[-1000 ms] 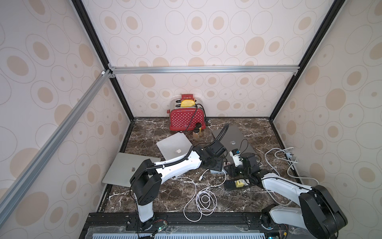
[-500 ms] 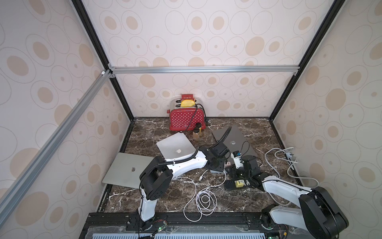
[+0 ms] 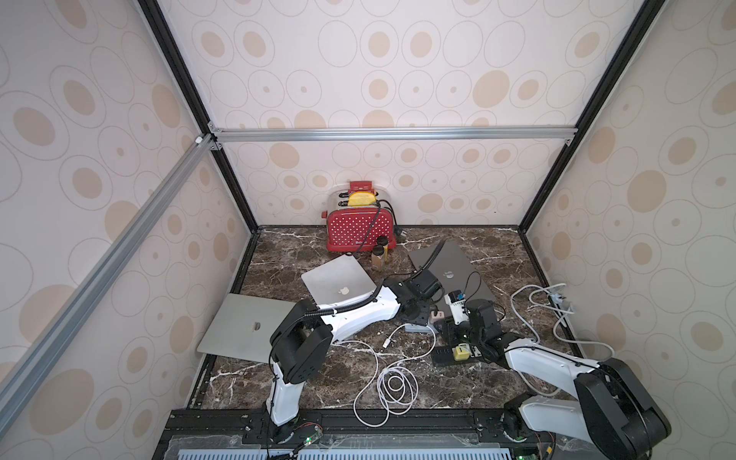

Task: Unplug the laptop charger
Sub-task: Remove the plug from the socket.

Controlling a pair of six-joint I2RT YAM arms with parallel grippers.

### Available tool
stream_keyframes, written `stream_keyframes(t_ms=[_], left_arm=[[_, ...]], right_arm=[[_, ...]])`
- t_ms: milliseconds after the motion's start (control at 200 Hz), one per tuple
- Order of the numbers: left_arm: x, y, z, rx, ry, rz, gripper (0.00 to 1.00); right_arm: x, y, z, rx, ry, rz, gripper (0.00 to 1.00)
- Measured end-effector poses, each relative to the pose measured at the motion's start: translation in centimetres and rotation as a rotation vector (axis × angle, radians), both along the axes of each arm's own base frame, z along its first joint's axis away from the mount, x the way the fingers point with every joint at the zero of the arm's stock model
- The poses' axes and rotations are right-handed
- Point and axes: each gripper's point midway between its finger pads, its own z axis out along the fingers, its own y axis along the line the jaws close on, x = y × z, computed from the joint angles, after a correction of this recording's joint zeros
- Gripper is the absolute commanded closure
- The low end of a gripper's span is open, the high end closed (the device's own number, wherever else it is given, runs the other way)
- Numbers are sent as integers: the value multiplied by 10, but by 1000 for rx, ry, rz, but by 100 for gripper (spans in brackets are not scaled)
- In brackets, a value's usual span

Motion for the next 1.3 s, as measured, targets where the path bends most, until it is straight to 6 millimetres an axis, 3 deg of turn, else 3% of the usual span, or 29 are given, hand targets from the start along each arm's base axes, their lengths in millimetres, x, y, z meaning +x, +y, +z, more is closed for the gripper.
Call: stream_keyframes(t_ms=[391, 431, 541, 636, 1302], left_arm=[[8, -2, -25, 81, 21, 1, 48], [8, -2, -27, 86, 24, 0, 52], [9, -3, -27, 90, 21, -4, 78], [11, -5, -24, 88, 14, -3, 89], [10, 0, -24, 109, 24, -5, 93]], right_arm=[[0, 0, 0, 0, 1, 1, 52], [0, 0, 0, 1, 0, 0, 52], [1, 0, -1, 5, 3, -6, 53], [3, 0, -2, 6, 3, -17, 53], [11, 12, -7, -86, -14, -31, 58]])
